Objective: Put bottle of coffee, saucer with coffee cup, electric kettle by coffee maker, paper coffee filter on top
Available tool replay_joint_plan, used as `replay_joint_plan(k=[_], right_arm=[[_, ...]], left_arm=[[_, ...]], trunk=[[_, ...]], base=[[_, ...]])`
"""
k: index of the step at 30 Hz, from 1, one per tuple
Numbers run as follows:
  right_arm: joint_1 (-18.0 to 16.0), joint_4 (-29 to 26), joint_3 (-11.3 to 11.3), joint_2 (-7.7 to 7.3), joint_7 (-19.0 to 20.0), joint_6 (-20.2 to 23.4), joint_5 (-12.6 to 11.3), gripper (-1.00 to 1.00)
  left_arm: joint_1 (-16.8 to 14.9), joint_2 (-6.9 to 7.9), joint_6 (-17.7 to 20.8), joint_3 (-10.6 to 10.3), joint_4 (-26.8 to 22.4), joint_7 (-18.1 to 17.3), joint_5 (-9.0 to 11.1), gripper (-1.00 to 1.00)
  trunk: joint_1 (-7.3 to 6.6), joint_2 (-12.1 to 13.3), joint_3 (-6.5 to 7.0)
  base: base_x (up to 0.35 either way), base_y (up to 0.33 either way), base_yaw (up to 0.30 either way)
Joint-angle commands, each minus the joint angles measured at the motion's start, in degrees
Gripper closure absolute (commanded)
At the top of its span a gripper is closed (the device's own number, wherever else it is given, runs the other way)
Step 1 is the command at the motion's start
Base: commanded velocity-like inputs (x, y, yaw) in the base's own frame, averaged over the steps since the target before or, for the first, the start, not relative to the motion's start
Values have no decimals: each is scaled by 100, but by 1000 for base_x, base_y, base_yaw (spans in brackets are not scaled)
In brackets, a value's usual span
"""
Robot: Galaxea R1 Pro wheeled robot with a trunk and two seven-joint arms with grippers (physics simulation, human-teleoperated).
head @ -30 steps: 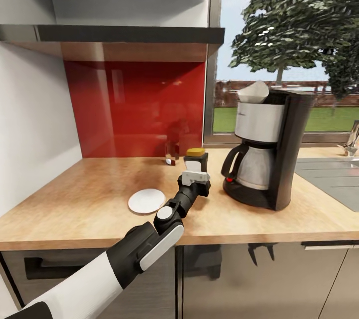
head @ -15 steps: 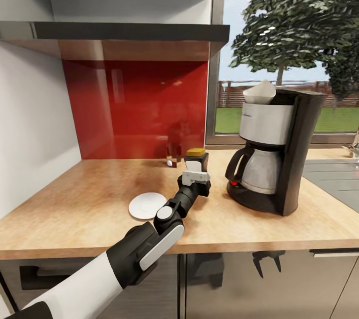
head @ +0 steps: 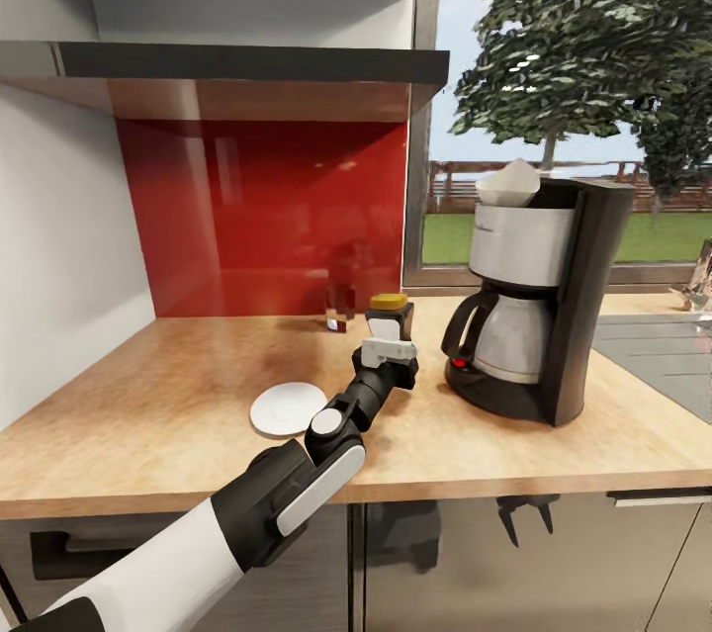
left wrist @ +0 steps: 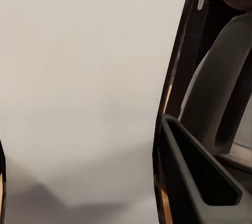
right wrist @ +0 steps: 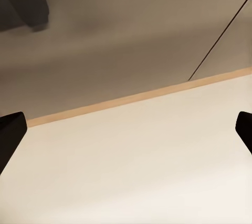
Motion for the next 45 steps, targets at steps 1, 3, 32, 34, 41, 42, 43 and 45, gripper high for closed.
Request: replay_joint_plan(k=[1,3,32,34,41,42,43,45], right_arm=[[2,-7,2,-3,20,-3,-60,-100],[4,-7,2,-3,20,-4,-61,-100],[-2,-7,2,-3,20,-8,-60,-100],[2,-7,2,-3,20,-5,-61,-100],[5,-7,2,-3,20,-5,-61,-100],[2,-7,2,-3,20,-4,-60,-100],[3,-7,2,-3,20,-4,-60,-100],[3,-7,2,-3,20,-4,-61,-100]], left_arm=[[-8,1,13,-14,-6,35,14,100],[-8,1,14,-15,-4,35,14,100],[-8,1,21,-15,-3,35,14,100],[-8,1,21,-15,-3,36,14,100],[-8,0,21,-17,-3,35,14,100],[-8,1,21,-18,-3,35,14,100],[-8,1,21,-18,-3,35,14,100],[-8,-2,21,-18,-1,35,14,100]], trunk=[[0,-3,-5],[0,-3,-5],[0,-3,6],[0,-3,6],[0,-3,4],[0,-3,0],[0,-3,-5],[0,-3,-17]], base=[[0,0,-6],[0,0,-3],[0,0,-21],[0,0,0],[0,0,0],[0,0,0],[0,0,0],[0,0,0]])
